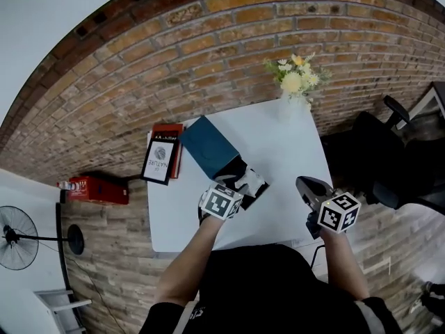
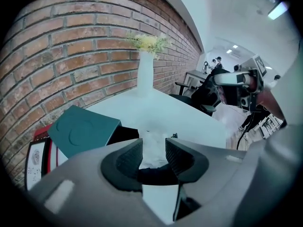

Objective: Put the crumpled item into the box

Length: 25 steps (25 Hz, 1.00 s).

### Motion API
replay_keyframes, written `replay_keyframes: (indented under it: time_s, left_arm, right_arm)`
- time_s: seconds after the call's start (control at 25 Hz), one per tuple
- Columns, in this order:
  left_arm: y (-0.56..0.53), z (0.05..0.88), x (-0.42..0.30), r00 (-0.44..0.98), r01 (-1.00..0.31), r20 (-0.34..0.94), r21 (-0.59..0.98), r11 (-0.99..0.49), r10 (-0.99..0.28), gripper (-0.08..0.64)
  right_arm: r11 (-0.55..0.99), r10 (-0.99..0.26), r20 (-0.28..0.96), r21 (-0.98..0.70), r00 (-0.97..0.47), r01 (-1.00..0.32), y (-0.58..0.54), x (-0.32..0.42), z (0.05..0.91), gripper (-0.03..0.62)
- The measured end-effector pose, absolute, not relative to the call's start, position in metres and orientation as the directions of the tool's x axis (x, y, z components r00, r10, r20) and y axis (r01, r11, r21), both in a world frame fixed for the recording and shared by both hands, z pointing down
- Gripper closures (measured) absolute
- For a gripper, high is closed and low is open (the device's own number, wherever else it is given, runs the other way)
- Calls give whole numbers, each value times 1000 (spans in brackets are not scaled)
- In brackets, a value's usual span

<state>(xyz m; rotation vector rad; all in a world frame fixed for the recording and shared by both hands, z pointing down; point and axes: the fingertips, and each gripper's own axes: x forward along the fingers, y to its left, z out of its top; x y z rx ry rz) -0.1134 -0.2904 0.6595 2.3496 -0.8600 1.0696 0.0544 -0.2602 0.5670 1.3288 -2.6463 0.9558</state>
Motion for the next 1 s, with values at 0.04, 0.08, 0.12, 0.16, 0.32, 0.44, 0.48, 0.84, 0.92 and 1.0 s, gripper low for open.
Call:
replay_keyframes:
  time_s: [0.04,0.08,0.12,0.16,0.32,0.44,0.48,0.84,0.92,1.0]
  left_arm:
    - [-289,657,-115,514,-682,778,114,-722,-362,403]
    - [-289,655,-118,514,-683,776,114,-721,-364,405]
    - [-288,653,-121,517,-686,773,116,-718,-368,410]
    - [-287,650,-125,521,-688,769,121,-716,-371,411]
    - [-283,632,-139,559,-676,738,142,-723,-378,422]
    - [-281,618,-158,582,-676,710,150,-722,-397,425]
    - [-280,614,-165,589,-679,698,155,-717,-407,435]
    - [-268,575,-225,670,-706,531,239,-666,-519,453]
    - [-267,564,-243,673,-720,488,259,-644,-556,459]
    - [-267,554,-262,668,-736,445,276,-618,-596,470]
  right_arm:
    - [453,-713,284,-512,-641,-730,-262,51,566,592]
    - [460,-708,280,-514,-648,-724,-263,46,565,592]
    - [468,-703,276,-515,-656,-718,-265,40,564,592]
    - [477,-696,273,-515,-664,-712,-266,34,562,592]
    - [503,-680,267,-507,-683,-700,-276,7,556,592]
    - [514,-652,290,-511,-701,-689,-283,-23,564,592]
    - [518,-636,302,-515,-710,-683,-283,-35,568,592]
    - [489,-531,577,-389,-621,-780,-273,-78,654,591]
    - [460,-517,637,-355,-571,-813,-272,-73,671,587]
    - [451,-498,679,-329,-539,-830,-271,-70,682,566]
